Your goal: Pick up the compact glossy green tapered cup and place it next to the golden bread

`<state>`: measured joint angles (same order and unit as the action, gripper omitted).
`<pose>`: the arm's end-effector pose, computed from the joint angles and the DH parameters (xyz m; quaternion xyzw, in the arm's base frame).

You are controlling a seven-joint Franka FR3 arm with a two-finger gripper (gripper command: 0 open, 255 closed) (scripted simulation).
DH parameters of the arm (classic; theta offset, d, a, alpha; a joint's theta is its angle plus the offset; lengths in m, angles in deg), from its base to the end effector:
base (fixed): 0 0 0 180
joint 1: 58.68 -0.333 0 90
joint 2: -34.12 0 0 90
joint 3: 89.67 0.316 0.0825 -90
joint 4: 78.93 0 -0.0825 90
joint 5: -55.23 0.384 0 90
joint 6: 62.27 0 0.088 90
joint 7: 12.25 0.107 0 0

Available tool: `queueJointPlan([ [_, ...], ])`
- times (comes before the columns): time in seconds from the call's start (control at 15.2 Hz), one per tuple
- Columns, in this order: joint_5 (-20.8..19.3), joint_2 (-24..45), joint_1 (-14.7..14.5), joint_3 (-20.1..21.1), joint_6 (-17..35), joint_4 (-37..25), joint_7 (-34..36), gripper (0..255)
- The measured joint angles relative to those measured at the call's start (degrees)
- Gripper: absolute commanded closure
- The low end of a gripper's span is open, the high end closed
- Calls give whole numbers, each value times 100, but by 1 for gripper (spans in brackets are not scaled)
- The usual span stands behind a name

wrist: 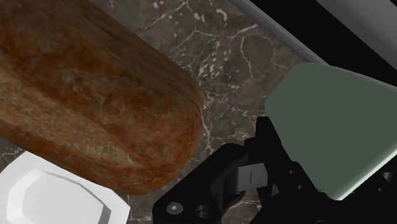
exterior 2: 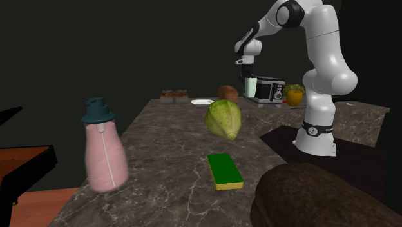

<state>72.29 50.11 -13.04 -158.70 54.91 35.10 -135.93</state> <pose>-0.1995 -0.5377 0.4034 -0.9998 -0.0120 -0.0076 0.0118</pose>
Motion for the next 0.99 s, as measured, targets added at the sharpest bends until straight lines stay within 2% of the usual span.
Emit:
queueJointPlan([
  [0.2, 168, 147, 135, 135, 143, 69, -119, 255],
  [0.66, 202, 173, 153, 157, 223, 149, -144, 255],
  [0.73, 209, 182, 164, 162, 218, 145, -148, 0],
  [0.99, 212, 193, 183, 162, 212, 140, -157, 0],
])
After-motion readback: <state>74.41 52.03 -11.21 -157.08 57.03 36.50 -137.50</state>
